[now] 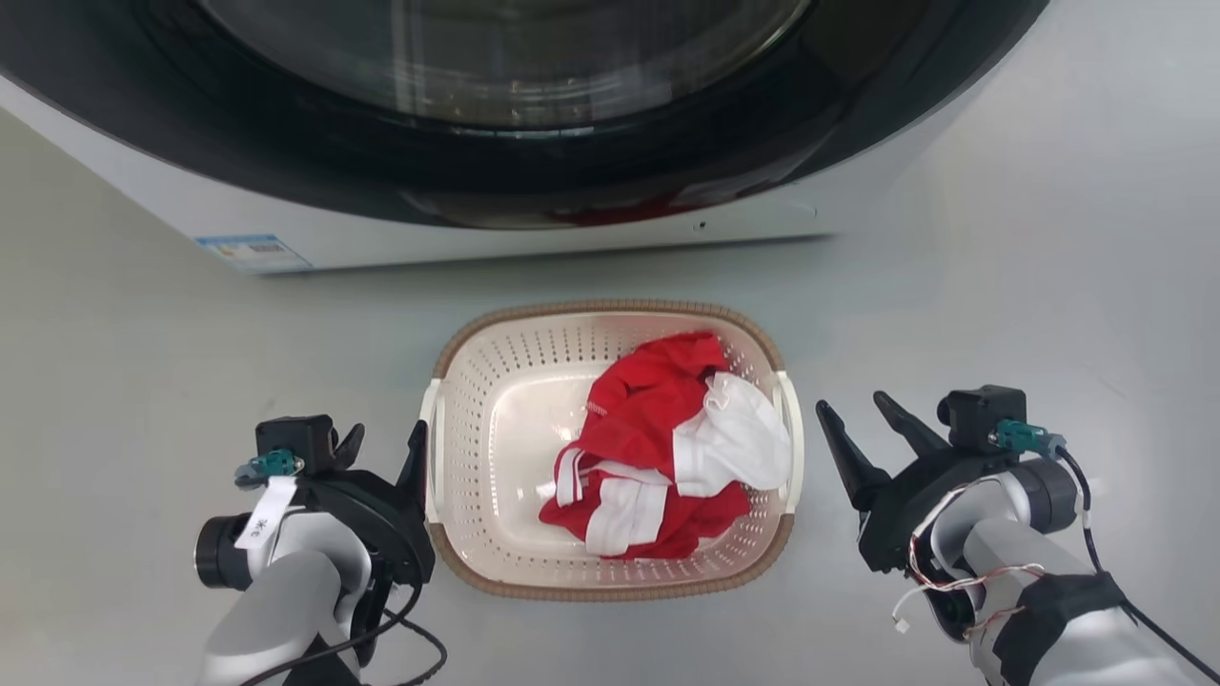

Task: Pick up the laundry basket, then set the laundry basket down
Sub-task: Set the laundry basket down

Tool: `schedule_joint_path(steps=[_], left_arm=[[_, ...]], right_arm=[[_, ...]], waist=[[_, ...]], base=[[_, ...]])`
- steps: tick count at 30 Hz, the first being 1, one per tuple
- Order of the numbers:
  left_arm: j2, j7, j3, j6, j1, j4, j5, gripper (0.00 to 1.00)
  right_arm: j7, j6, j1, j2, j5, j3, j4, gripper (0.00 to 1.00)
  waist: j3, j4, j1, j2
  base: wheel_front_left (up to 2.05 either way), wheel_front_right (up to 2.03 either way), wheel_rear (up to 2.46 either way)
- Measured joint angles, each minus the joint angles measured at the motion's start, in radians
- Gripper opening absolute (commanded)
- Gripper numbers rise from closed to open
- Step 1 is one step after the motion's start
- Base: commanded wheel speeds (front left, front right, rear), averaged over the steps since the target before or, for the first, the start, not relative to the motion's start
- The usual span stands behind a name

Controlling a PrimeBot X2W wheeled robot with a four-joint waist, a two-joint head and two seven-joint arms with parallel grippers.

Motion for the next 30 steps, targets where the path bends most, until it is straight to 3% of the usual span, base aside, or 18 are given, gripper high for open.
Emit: schedule_joint_path(steps=[11, 30], left_arm=[[0.027, 0.000, 0.013, 0.006, 0.080, -0.148, 0.035, 1.00], [0.105, -0.001, 0.057, 0.123, 0.301, -0.604, 0.163, 1.00]], right_arm=[[-0.001, -0.002, 0.077, -0.030, 0.014, -0.076, -0.093, 1.00], [-0.001, -0.129, 0.238, -0.114, -0.103, -0.193, -0.423, 1.00]], waist=[[-0.144, -0.002, 0.0001, -0.0001], [-0.322, -0.004, 0.0001, 0.0000]], base=[[0.00, 0.00, 0.00], [0.00, 0.00, 0.00]])
